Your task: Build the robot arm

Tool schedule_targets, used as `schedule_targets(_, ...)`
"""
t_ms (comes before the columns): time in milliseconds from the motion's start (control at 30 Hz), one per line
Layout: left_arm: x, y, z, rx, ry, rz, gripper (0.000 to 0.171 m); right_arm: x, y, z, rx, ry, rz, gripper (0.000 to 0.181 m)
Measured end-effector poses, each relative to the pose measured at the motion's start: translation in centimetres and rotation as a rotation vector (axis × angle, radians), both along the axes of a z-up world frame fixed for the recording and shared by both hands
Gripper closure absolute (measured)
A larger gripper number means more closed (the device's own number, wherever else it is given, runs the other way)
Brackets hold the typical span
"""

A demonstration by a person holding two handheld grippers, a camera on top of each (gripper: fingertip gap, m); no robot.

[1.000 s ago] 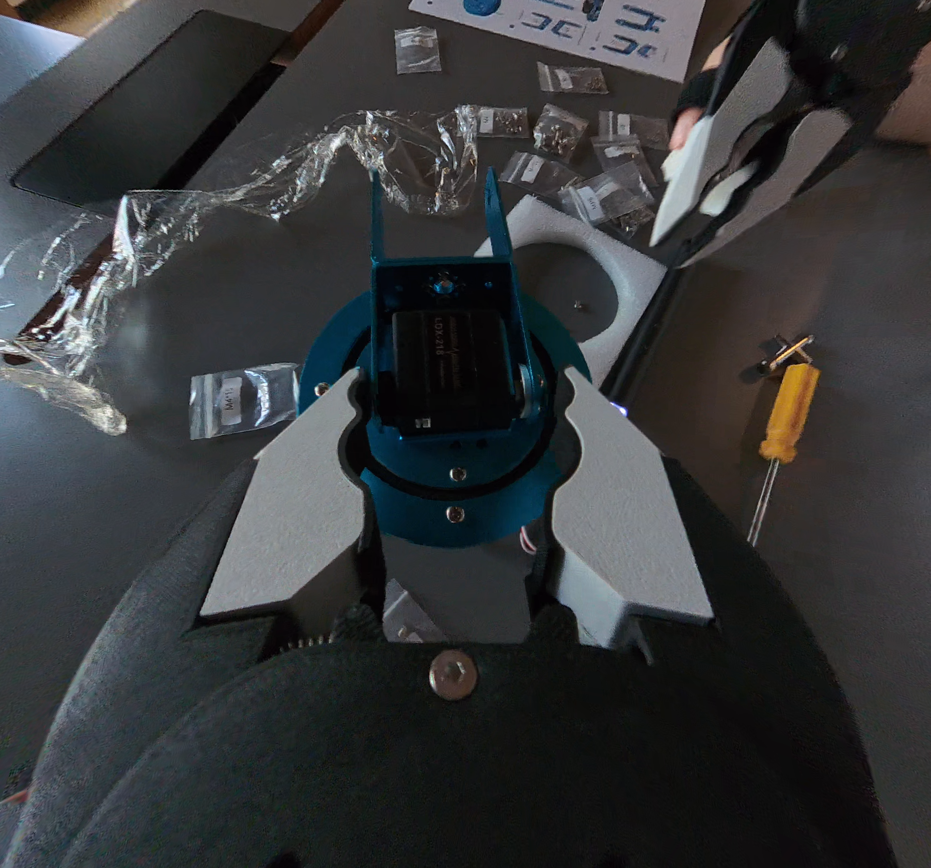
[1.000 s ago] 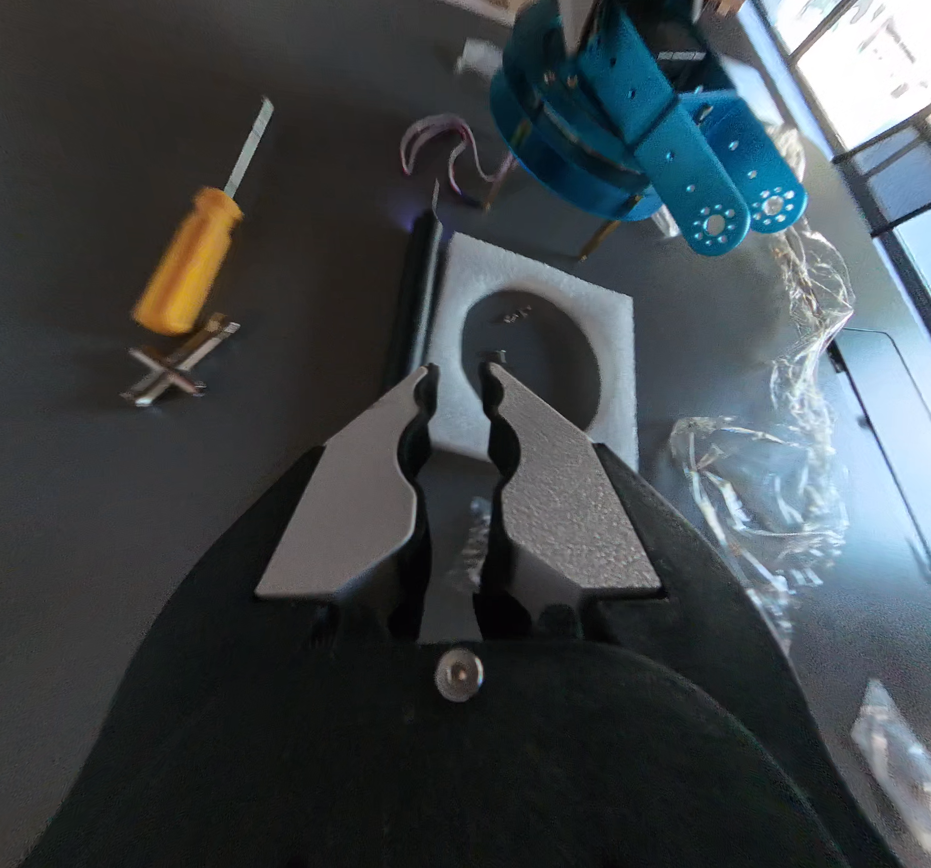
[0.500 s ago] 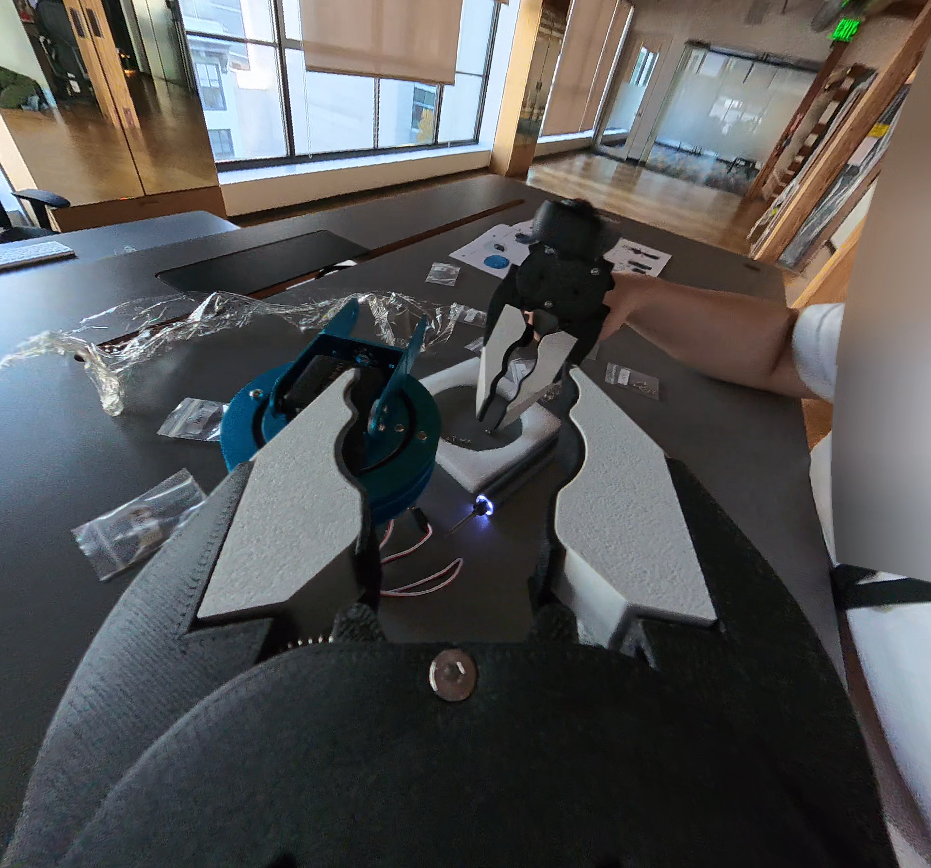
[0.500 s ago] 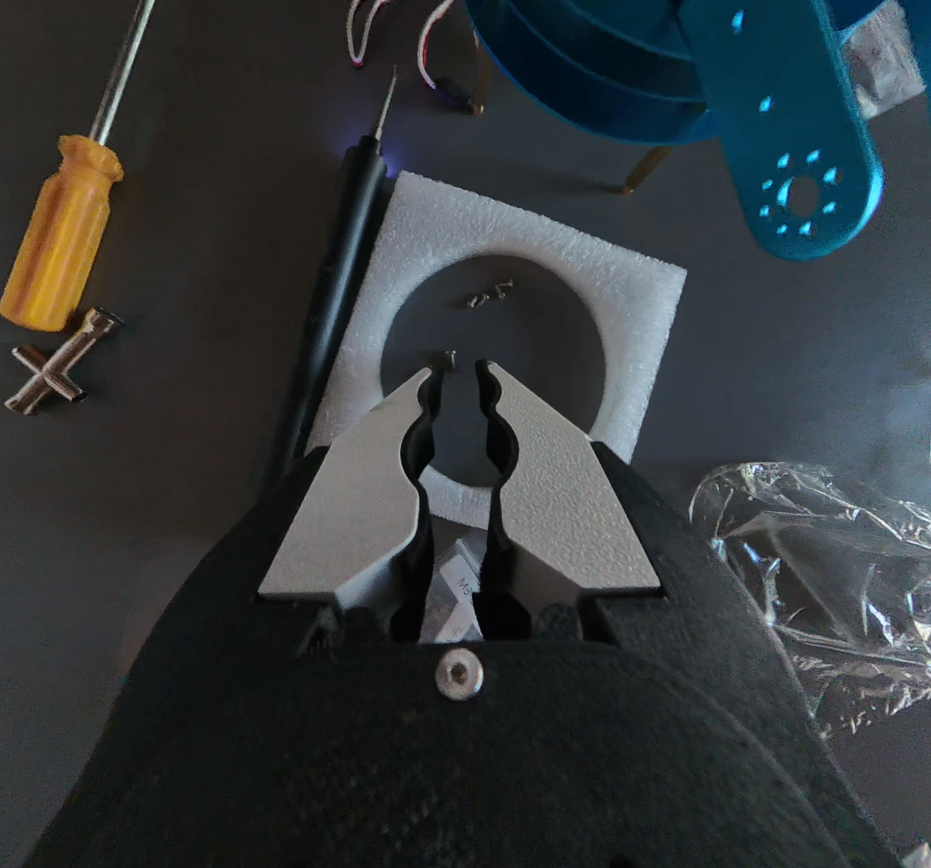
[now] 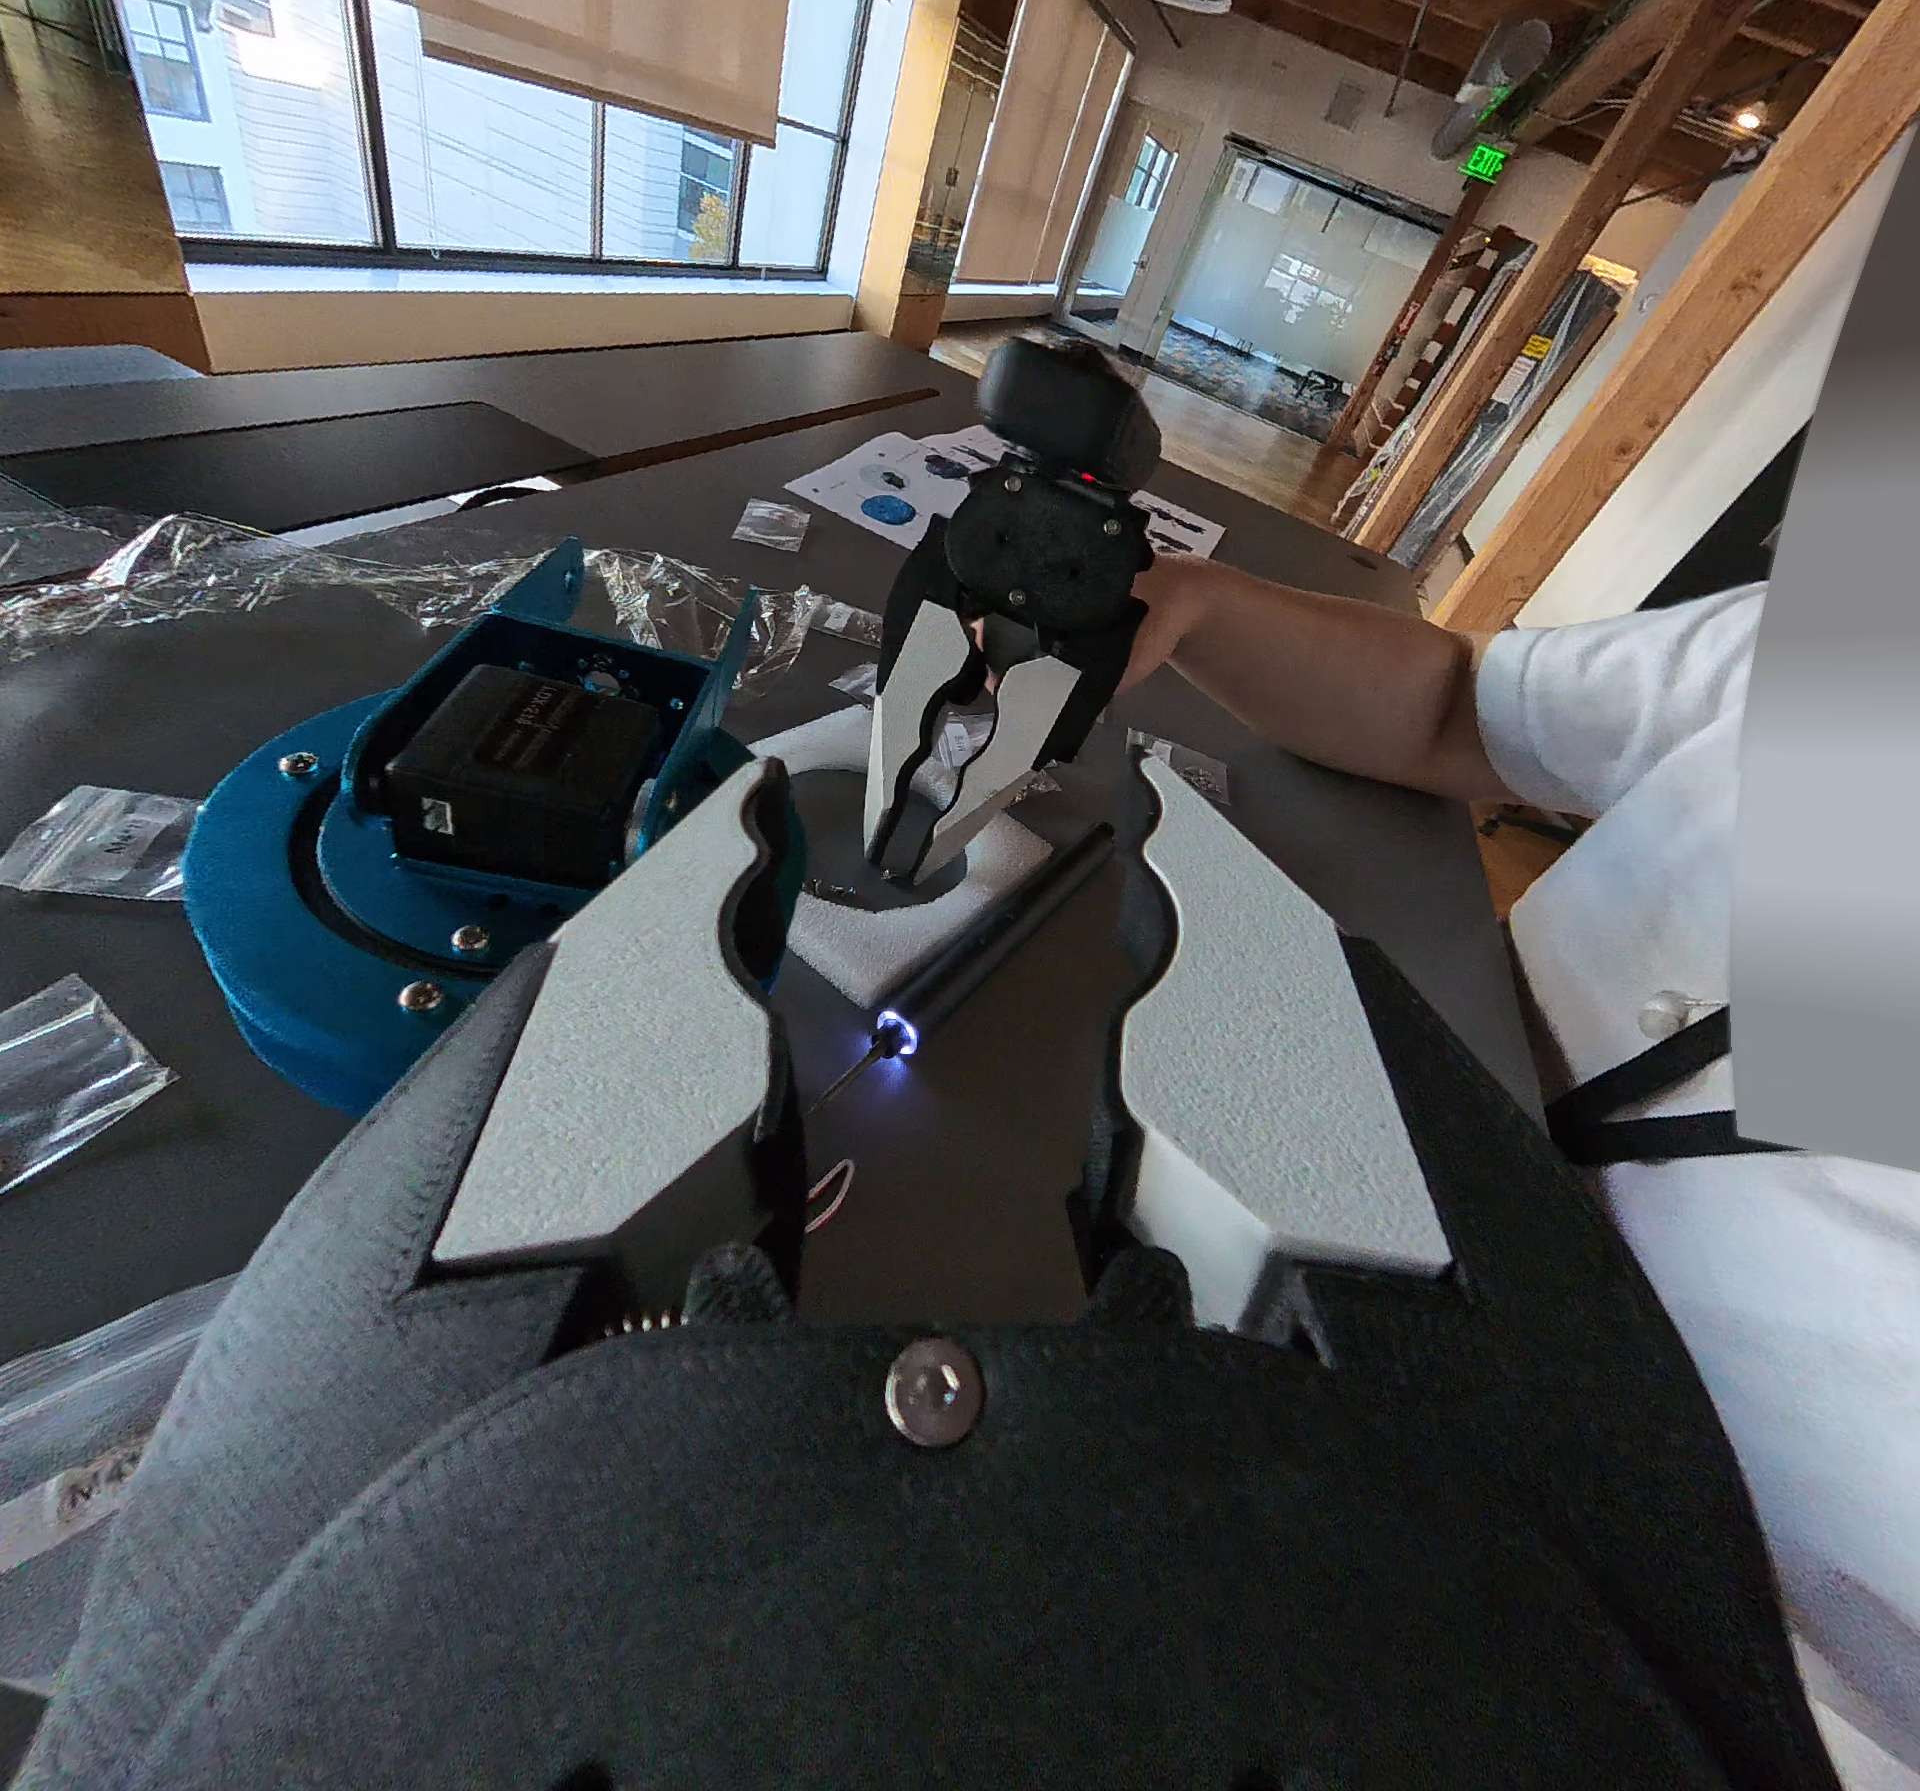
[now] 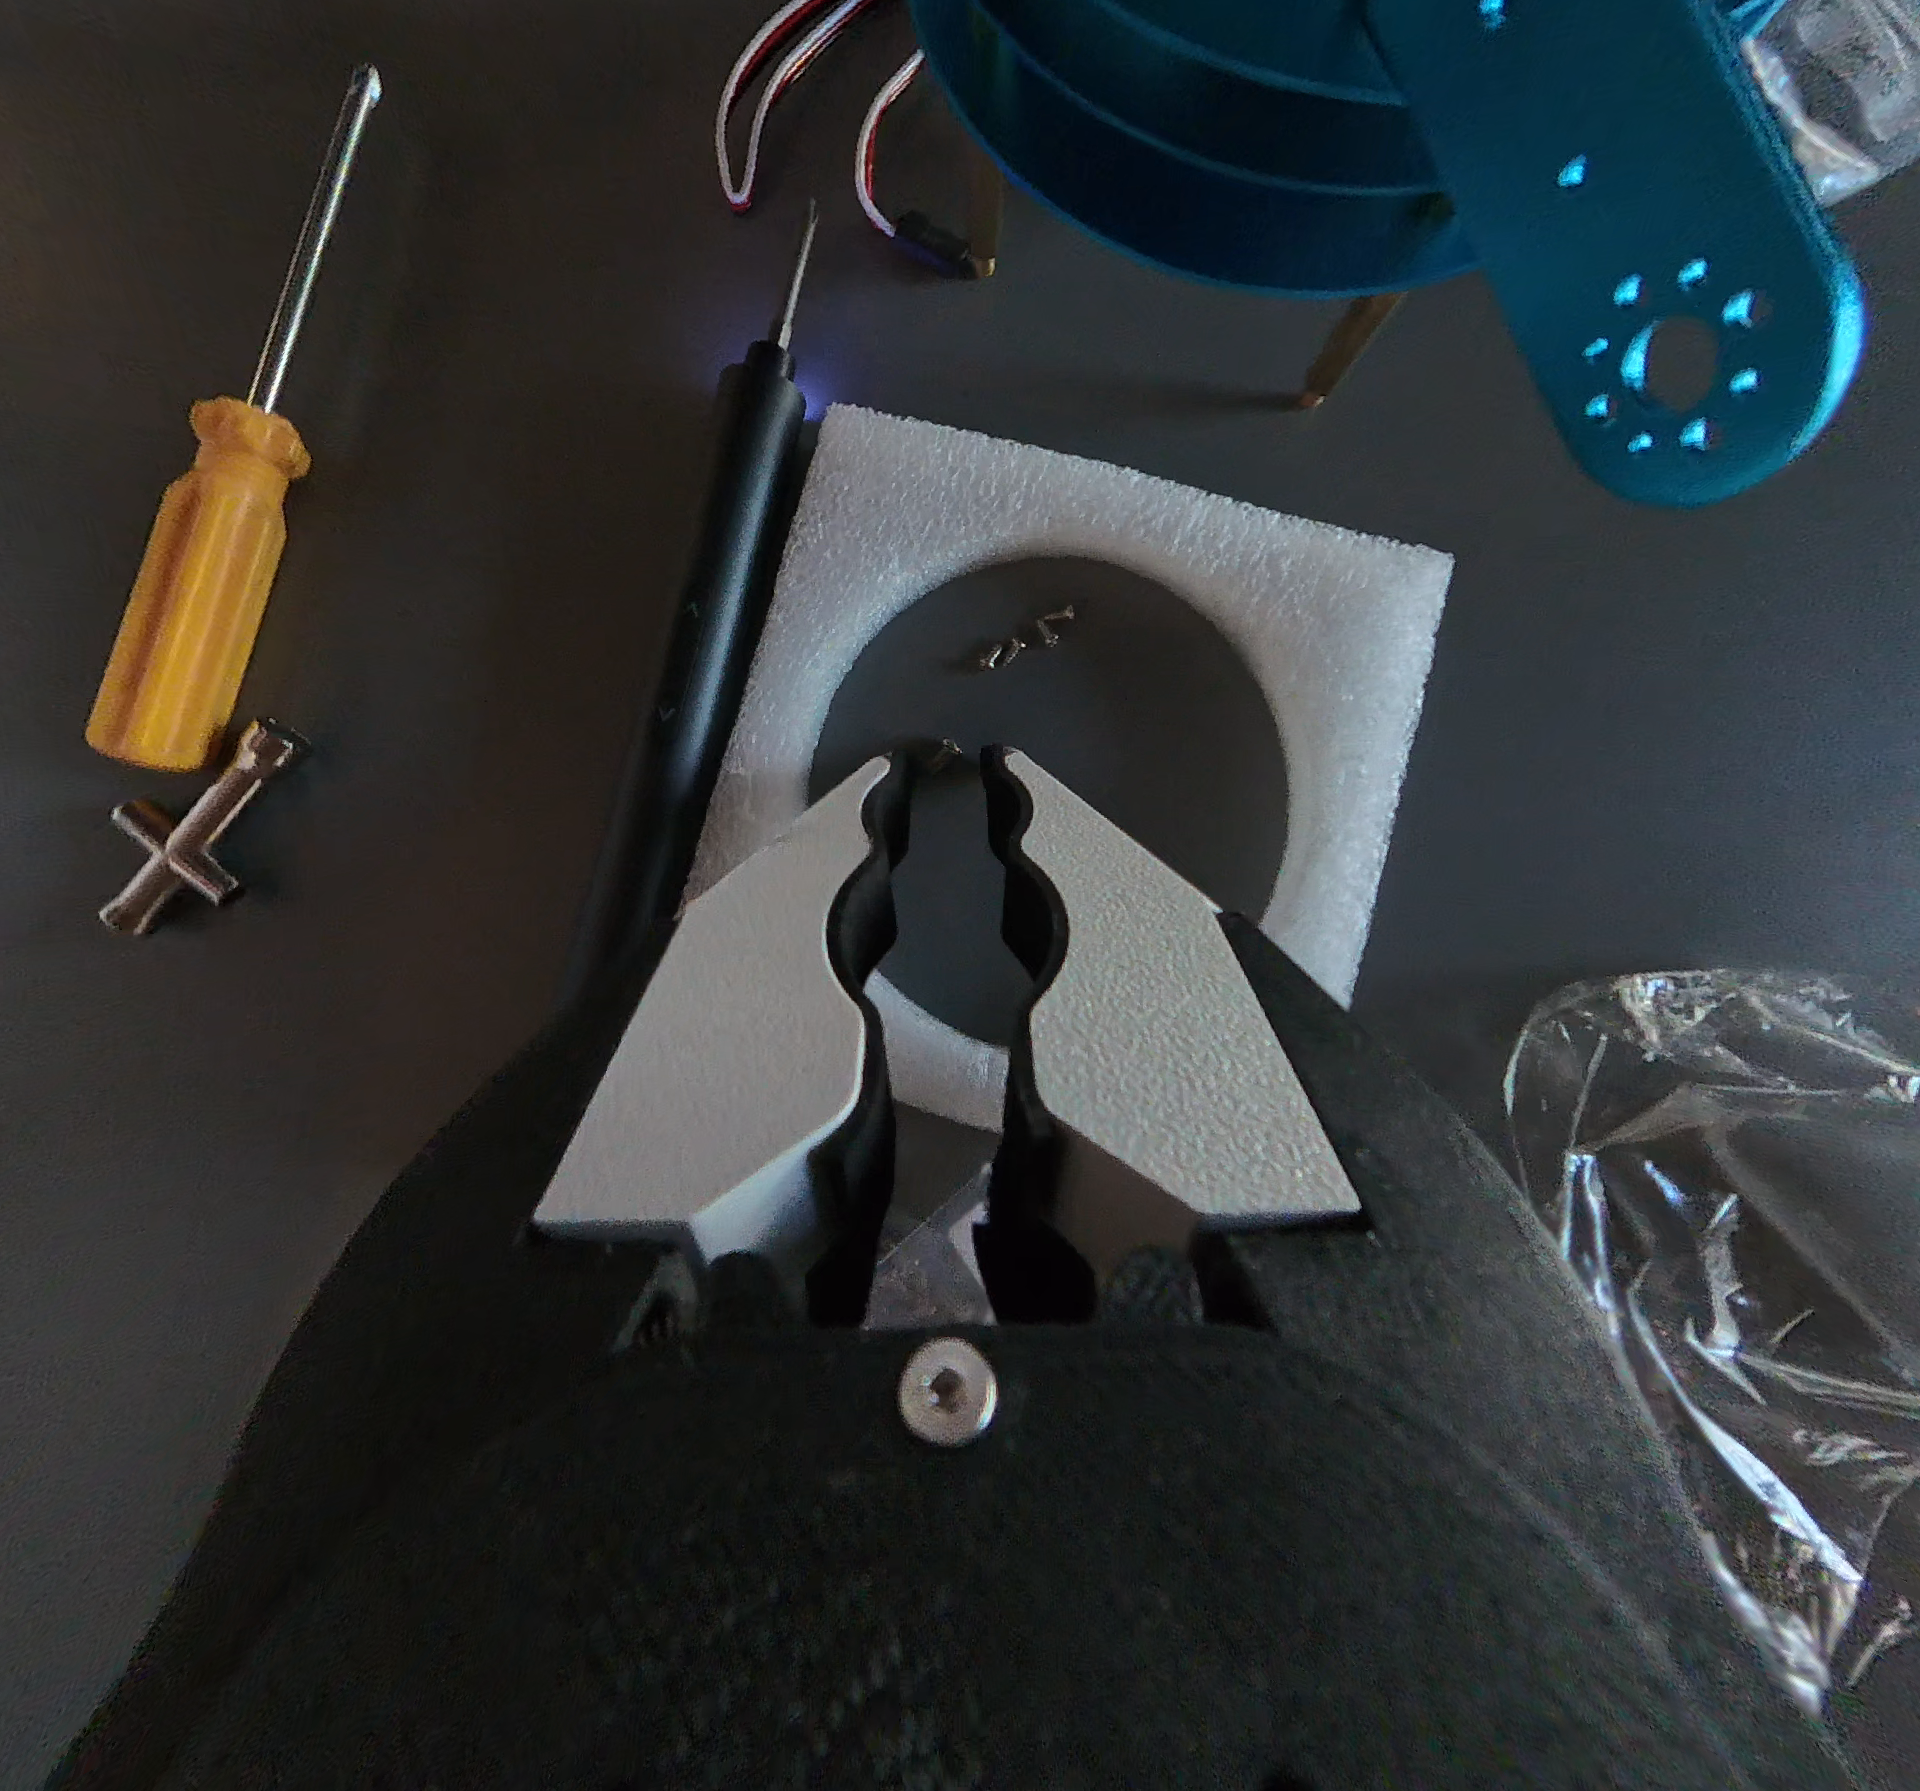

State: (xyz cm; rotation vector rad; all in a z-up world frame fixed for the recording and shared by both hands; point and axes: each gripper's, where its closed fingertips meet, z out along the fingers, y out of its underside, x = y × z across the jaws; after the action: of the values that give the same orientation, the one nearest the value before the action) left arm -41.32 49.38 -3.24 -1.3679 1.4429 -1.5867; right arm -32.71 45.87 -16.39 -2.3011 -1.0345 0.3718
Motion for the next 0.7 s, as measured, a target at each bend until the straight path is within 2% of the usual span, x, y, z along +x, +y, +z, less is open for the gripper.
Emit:
schedule_targets(100, 0.1, -0.2, -0.1, 0.018, 0.006, 0.003, 0.108, -0.3, 0.0, 0.0, -0.002, 0.02, -0.038, 0.173)
schedule_targets(233, 0.2, -0.3, 0.0, -0.004, -0.003, -0.005, 0.109, -0.5, -0.3, 0.0, 0.039, -0.019, -0.017, 0.179)
schedule_targets(333, 0.1, -1.2, 0.5, -0.073, -0.033, -0.069, 0.121, -0.6, -0.3, 0.6, 0.141, -0.072, 0.04, 0.179)
schedule_targets(400, 0.2, -2.3, 1.0, -0.125, -0.057, -0.125, 0.126, -2.1, -0.9, 3.1, 0.304, -0.03, 0.129, 0.179)
schedule_targets(467, 0.3, -3.8, 1.0, -0.153, -0.052, -0.19, 0.139, -3.3, -1.4, 6.7, 0.515, 0.01, 0.169, 0.18)
schedule_targets(533, 0.7, -5.5, 0.6, -0.156, -0.023, -0.235, 0.144, -4.3, -2.2, 10.0, 0.686, 0.05, 0.196, 0.18)
schedule_targets(600, 1.3, -7.1, 0.5, -0.156, -0.025, -0.259, 0.145, -5.2, -2.9, 12.2, 0.788, 0.086, 0.222, 0.18)
schedule_targets(700, 2.3, -8.3, 0.7, -0.173, -0.043, -0.252, 0.147, -6.3, -3.8, 13.6, 0.867, 0.114, 0.254, 0.18)
